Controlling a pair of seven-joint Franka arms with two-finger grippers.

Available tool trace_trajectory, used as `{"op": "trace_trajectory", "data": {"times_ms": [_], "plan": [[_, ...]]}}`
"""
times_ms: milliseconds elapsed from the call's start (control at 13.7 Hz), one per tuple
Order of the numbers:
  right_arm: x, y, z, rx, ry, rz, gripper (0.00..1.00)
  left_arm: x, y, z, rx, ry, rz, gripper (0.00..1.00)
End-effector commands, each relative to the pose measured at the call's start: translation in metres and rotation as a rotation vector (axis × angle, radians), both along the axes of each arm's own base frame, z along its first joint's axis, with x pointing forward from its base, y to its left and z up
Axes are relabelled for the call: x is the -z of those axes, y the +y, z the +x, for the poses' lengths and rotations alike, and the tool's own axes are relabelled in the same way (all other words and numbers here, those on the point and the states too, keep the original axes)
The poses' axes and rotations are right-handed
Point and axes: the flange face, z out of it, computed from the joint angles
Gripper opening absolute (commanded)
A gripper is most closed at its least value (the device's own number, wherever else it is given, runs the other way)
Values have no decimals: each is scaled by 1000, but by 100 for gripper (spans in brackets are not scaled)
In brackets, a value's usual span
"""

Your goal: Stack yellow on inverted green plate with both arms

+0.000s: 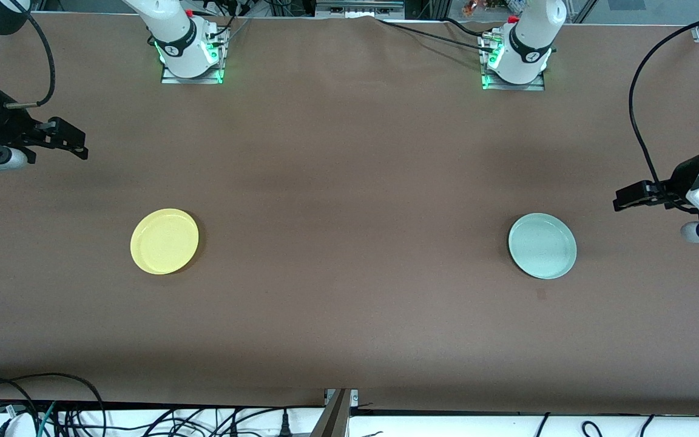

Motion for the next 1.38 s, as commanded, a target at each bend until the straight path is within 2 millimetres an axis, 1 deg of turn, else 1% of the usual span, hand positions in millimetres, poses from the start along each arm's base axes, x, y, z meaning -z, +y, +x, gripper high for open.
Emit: {"op": "trace_trajectory", "data": {"times_ms": [0,73,218,437,582,728,801,946,1019,1092,1165,1310], "plan": [[-4,1,2,4,3,-6,100,9,7,12,10,6,-3,100],[-4,1,2,4,3,-8,100,14,7,14,11,12,-5,100],[-6,2,3,0,-6,-13,100,37,22,21,-10,37,-17,100],[-6,4,3,-2,-5,-12,100,73,21,32,-14,69,-47,100],[-5,4,3,-2,-3,-12,100,93,34,41,-18,52,-55,100],[-5,3,3,-3,-3,-14,100,113,34,45,16,66,-104,100],[-5,3,3,-3,-3,-14,100,122,39,49,17,54,-106,100],[-5,3,3,-3,-3,-14,100,149,52,48,44,35,-134,100],[-5,3,3,-3,-3,-14,100,163,54,46,55,27,-161,100],[-5,3,3,-3,-3,-14,100,175,66,47,48,22,-173,100],[-5,4,3,-4,-3,-14,100,187,71,47,46,27,-176,100],[-5,5,3,-6,-3,-14,100,200,71,45,66,24,-189,100]]}}
